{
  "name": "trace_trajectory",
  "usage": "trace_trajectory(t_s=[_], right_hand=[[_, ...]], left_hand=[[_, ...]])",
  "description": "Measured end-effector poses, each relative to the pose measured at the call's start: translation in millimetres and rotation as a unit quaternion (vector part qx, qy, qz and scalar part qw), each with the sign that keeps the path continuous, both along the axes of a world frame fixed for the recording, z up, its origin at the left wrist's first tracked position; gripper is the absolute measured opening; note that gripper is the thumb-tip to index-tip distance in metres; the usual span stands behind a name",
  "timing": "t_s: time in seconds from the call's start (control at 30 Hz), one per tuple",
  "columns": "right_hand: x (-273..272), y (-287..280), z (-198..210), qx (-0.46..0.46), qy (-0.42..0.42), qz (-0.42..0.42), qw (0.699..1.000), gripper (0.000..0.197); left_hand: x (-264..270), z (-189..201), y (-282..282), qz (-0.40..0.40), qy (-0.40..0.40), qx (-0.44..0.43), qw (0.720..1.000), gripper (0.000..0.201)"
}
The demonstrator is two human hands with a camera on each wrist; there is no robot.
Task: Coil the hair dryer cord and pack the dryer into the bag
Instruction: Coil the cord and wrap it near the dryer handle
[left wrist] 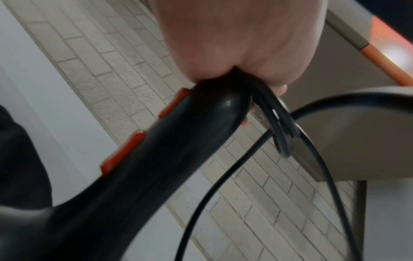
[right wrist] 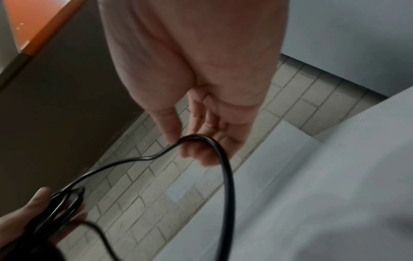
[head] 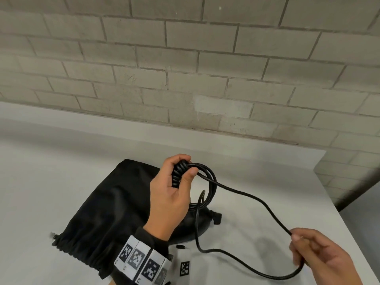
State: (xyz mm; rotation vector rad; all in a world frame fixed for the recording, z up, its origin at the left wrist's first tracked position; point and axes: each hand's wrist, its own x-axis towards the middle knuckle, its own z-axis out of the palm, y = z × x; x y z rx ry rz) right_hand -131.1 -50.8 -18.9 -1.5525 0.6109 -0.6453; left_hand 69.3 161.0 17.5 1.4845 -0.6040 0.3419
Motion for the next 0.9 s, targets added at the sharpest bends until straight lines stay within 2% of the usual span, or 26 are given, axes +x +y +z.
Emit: trace_trajectory(t_s=[0.07,0.13,0.17,0.23,0.27,0.37,0.43,0.53,0.63,0.73,0.8,0.9], right_hand=[[6.1,9.9,-6.7,-0.065,-0.003,-0.035,0.997,0.028],[17.3,24.2,-12.2,-0.164,0.009,-0.077,0.983,0.049],[23.2,36.6,-9.3,-0.186,-0.009,-0.086,0.979,0.044],[37.8,69.8,2.6,-0.208,-0.046,-0.049,0.976,0.018],[46.0,85.6,8.1,-0.192,-0.04,0.003,0.981,0.006],[69.6,119.1,15.9,-0.133,0.027,0.173,0.976,0.015],[82.3,129.2,23.4,-0.082,0.041,0.225,0.97,0.02],[89.5,135.3,27.9,0.02,0.024,0.242,0.97,0.018],[81.7,131.3,22.0,0.079,-0.01,0.254,0.964,0.017],[68.5,119.5,19.6,0.178,-0.072,0.316,0.929,0.015],[57.8,106.4,19.3,0.233,-0.097,0.344,0.904,0.024],[38.2,86.8,5.2,0.201,-0.121,0.341,0.91,0.041]], left_hand=[[-0.4,-2.5,-1.0,0.002,-0.001,-0.004,1.0,0.023],[-1.6,-1.6,-1.8,0.008,-0.008,-0.003,1.0,0.021],[-2.4,-0.4,-2.2,0.01,-0.01,-0.003,1.0,0.02],[-3.1,-0.1,-3.4,0.013,-0.013,-0.004,1.0,0.019],[-3.6,-0.3,-4.3,0.014,-0.013,-0.004,1.0,0.019],[-7.8,-0.2,-7.2,0.009,-0.018,0.001,1.0,0.019],[-10.4,0.6,-7.9,0.008,-0.027,0.004,1.0,0.02],[-8.6,1.0,-6.5,0.014,-0.026,-0.001,1.0,0.021],[-7.4,2.2,-5.5,0.017,-0.031,0.005,0.999,0.021],[-5.3,0.3,-5.6,0.021,-0.018,-0.004,1.0,0.02],[-2.9,-0.6,-4.9,0.012,0.001,-0.007,1.0,0.018],[-0.9,0.2,-3.5,0.011,-0.002,-0.007,1.0,0.018]])
